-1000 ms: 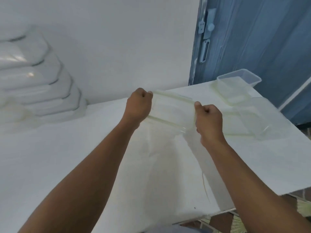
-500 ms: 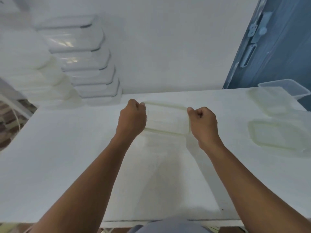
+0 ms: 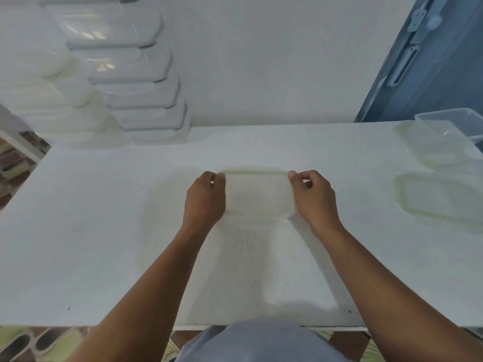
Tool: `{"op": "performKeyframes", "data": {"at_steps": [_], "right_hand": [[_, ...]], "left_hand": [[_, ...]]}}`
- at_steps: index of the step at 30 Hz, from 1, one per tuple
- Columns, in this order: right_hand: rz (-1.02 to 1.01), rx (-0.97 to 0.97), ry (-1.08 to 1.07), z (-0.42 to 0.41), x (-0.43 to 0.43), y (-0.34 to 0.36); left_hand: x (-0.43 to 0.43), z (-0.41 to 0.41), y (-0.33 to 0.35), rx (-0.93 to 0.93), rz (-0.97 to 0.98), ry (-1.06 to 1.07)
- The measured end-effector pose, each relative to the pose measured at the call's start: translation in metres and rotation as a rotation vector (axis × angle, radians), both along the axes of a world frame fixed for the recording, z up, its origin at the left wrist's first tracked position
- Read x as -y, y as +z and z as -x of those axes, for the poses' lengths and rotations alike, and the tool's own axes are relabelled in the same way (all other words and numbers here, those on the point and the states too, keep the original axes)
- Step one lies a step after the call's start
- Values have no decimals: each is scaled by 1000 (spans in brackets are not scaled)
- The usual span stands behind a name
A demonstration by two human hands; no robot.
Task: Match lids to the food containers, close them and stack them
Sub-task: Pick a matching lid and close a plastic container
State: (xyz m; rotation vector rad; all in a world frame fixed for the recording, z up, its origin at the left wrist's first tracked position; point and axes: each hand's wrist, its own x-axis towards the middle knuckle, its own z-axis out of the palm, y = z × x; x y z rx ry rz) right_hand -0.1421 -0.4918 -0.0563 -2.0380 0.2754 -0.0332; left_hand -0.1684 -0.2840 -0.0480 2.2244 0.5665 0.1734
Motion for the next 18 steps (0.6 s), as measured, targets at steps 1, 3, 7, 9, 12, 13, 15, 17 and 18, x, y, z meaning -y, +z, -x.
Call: {"op": "performKeyframes", "data": {"at_steps": [1, 3, 7, 9, 12, 13, 15, 17, 18], "right_hand": [[-2, 7, 17, -1, 0, -1], [-21, 40, 43, -2, -1, 0], [-48, 54, 57, -8, -1, -1], [-57, 44, 76, -11, 1, -2], [-67, 14, 130, -15, 7, -1], [-81, -5, 165, -15, 10, 3], [-68, -22, 205, -19, 16, 9], [54, 27, 194, -23, 24, 16], [133, 84, 203, -24, 27, 20]], "left_hand": [[1, -1, -1, 16, 26, 4], [2, -2, 1, 41, 41, -5], [0, -3, 2, 56, 162, -14], [-2, -4, 1, 34, 271, -16], [-8, -7, 3, -60, 396, -36], [-12, -8, 4, -84, 420, -50], [-22, -11, 6, -97, 439, -76], [-31, -13, 8, -46, 332, -91], [-36, -14, 9, 10, 224, -112]]}}
